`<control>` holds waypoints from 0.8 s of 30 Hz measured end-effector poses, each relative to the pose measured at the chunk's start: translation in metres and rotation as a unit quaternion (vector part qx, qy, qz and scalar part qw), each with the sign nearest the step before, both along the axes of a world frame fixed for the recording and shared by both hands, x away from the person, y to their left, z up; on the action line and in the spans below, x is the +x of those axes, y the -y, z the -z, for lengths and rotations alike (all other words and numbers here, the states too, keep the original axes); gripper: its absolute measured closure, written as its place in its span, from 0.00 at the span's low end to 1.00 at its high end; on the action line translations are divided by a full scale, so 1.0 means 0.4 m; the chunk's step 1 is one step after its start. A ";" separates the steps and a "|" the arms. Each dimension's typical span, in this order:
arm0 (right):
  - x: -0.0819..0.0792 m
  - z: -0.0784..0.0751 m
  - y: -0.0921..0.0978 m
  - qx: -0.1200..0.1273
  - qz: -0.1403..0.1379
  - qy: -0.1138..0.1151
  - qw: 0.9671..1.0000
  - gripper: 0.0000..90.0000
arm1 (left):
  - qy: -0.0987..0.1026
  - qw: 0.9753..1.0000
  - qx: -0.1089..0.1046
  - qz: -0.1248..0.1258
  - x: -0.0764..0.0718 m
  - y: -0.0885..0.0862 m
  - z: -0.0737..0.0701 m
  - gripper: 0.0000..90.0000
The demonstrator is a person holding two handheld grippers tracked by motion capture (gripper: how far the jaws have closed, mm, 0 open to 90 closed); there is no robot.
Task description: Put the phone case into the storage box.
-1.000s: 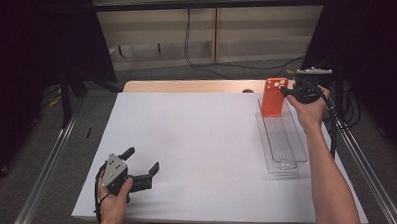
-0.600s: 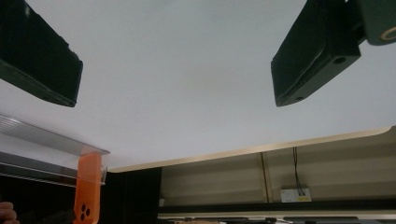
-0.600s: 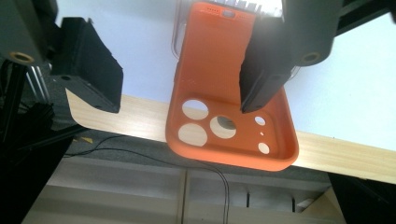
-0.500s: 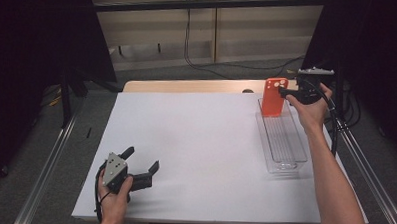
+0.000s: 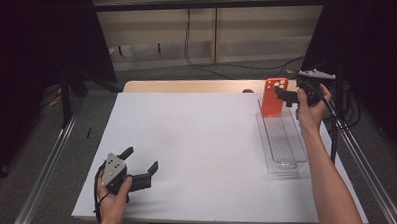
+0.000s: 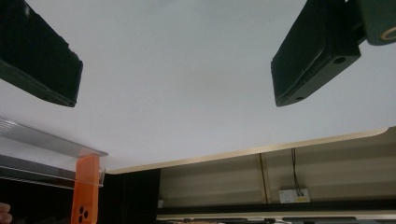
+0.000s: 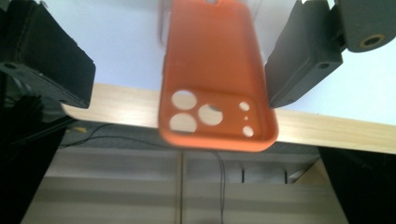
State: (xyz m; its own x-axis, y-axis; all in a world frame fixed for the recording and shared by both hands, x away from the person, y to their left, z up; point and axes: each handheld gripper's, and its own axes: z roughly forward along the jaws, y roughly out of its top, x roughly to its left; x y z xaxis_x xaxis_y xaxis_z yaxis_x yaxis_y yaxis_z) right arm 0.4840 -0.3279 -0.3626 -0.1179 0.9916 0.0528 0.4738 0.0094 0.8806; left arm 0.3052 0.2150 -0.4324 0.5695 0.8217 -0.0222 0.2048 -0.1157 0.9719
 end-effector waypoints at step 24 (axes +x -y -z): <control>-0.089 -0.013 -0.036 -0.020 -0.017 0.091 0.996 0.05 | 0.005 1.000 -0.006 -0.004 -0.008 -0.015 -0.006 0.02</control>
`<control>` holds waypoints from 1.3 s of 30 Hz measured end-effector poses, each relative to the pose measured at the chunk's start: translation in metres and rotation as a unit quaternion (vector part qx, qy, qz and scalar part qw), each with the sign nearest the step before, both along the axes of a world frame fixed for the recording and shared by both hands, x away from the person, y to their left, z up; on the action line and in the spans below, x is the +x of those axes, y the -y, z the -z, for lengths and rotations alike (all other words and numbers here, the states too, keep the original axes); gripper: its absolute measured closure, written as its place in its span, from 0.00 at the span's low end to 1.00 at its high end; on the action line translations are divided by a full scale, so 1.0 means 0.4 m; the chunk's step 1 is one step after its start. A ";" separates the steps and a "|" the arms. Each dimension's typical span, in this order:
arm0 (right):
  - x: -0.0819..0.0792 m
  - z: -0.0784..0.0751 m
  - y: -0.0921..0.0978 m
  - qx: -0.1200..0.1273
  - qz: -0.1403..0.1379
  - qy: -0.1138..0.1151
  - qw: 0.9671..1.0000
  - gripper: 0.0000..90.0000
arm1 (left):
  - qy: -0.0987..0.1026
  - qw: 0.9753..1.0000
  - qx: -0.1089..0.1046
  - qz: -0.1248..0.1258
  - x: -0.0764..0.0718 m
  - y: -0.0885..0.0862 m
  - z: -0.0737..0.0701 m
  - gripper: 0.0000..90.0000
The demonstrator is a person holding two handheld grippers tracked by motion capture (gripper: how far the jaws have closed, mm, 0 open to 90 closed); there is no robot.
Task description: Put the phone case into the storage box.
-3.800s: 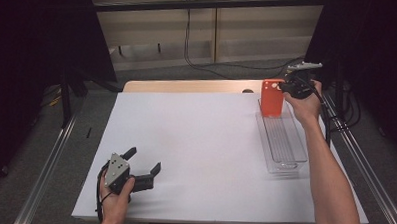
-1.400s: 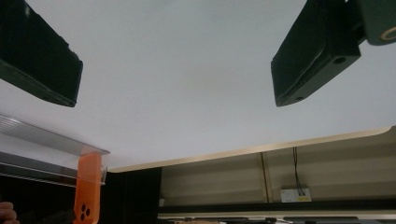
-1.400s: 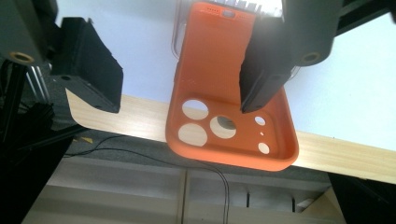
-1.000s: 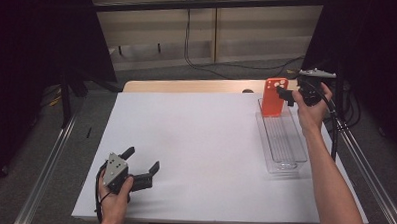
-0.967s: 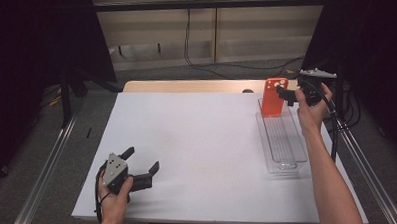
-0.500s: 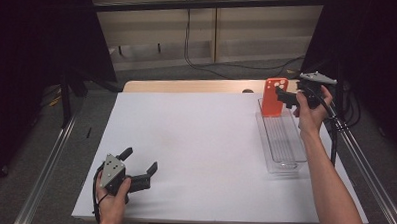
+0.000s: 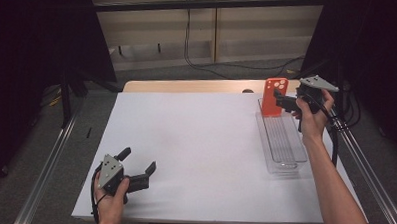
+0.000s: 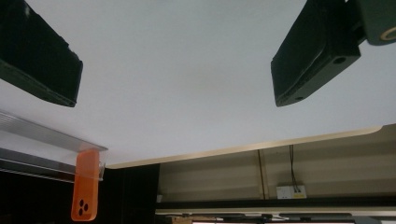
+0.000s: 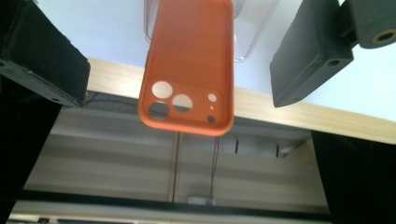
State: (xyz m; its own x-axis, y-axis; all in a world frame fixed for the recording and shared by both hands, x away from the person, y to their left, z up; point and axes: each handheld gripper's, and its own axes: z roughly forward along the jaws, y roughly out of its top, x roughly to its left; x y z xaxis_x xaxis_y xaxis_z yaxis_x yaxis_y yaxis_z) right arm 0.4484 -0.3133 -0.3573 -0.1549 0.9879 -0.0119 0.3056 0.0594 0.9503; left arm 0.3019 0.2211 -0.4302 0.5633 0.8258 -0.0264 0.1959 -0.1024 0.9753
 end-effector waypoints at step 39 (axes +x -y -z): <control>-0.251 0.021 -0.032 -0.001 -0.039 0.083 0.996 0.06 | -0.002 1.000 -0.005 -0.028 -0.012 -0.006 -0.005 0.02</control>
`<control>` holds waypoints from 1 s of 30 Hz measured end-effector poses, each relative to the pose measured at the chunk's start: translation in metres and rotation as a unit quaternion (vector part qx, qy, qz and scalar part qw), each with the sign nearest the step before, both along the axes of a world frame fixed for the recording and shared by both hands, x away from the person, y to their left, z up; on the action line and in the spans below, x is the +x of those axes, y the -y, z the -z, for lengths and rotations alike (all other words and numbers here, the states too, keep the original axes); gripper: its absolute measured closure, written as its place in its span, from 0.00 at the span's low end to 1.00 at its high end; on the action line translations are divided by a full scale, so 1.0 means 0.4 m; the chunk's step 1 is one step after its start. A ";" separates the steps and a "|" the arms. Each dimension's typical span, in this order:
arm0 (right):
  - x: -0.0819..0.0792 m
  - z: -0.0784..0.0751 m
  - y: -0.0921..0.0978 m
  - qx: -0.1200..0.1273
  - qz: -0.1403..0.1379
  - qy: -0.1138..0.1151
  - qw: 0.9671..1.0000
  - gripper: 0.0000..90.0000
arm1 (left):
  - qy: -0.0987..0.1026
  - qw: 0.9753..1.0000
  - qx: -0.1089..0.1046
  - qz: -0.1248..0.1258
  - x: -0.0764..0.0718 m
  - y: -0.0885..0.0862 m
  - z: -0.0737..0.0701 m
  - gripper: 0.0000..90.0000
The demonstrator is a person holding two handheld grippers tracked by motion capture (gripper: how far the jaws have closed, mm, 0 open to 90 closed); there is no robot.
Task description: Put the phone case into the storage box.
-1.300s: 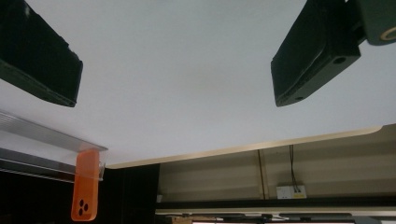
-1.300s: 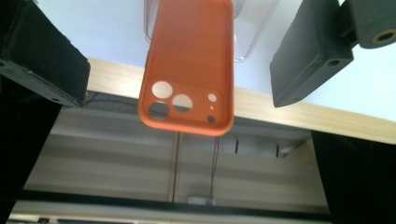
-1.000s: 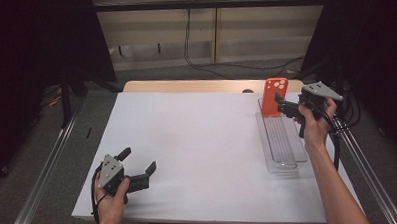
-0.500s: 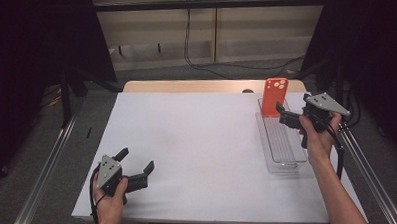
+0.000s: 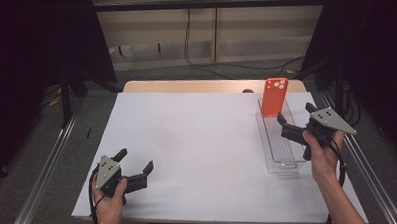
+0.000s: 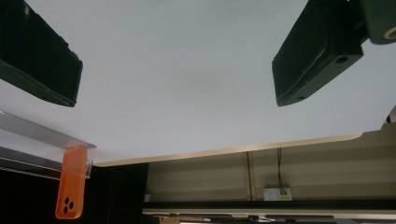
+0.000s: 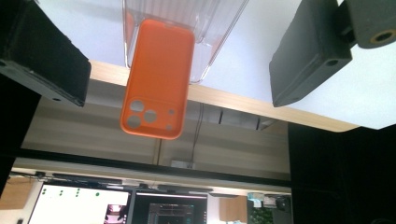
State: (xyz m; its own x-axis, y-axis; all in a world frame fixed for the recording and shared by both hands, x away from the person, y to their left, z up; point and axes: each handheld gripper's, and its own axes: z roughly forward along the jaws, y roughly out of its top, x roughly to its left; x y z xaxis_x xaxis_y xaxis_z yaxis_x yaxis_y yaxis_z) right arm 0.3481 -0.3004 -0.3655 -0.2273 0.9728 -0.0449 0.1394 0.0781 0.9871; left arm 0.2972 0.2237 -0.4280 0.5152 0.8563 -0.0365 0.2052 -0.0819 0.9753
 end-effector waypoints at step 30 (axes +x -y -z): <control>-0.186 0.092 -0.008 0.016 -0.017 0.000 1.000 0.05 | 0.005 1.000 -0.011 -0.006 -0.027 0.001 -0.006 0.02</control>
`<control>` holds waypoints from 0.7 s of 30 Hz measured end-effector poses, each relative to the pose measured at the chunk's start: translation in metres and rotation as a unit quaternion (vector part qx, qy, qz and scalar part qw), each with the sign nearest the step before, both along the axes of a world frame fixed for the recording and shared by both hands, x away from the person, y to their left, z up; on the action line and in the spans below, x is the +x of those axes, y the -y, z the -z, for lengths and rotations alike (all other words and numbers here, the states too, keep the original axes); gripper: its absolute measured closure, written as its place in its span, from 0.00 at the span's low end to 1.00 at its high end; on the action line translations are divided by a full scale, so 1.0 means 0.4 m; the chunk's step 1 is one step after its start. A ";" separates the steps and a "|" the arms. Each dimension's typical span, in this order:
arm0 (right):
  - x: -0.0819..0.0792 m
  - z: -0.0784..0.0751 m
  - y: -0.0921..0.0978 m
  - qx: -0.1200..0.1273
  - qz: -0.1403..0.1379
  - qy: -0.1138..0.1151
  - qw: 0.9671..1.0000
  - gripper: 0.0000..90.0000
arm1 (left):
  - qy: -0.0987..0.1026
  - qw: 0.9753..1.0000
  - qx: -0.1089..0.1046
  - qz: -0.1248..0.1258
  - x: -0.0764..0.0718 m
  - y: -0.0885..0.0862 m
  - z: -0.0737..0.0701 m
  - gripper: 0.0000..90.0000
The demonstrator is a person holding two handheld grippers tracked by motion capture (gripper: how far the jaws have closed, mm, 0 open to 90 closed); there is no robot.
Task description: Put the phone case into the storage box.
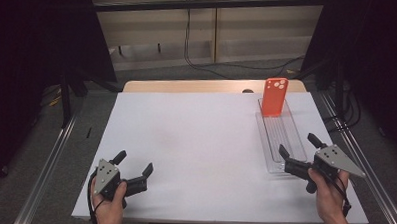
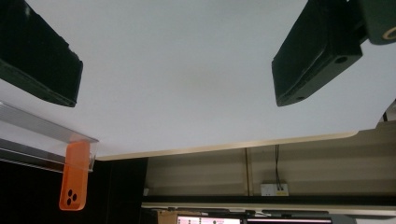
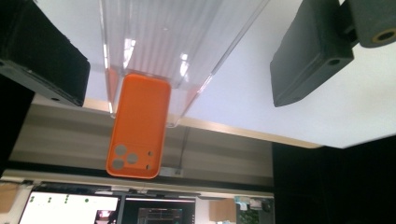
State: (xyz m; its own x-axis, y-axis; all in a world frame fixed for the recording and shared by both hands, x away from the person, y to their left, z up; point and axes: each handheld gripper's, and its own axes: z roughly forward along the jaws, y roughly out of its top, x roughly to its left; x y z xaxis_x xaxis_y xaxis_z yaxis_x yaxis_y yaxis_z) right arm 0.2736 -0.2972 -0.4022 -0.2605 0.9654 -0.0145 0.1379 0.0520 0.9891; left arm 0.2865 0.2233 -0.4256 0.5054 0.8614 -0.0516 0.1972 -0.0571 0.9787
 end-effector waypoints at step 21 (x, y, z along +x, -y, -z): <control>-0.076 0.081 0.027 -0.019 -0.036 0.001 0.999 0.01 | -0.004 1.000 -0.006 -0.010 0.001 -0.009 0.004 0.02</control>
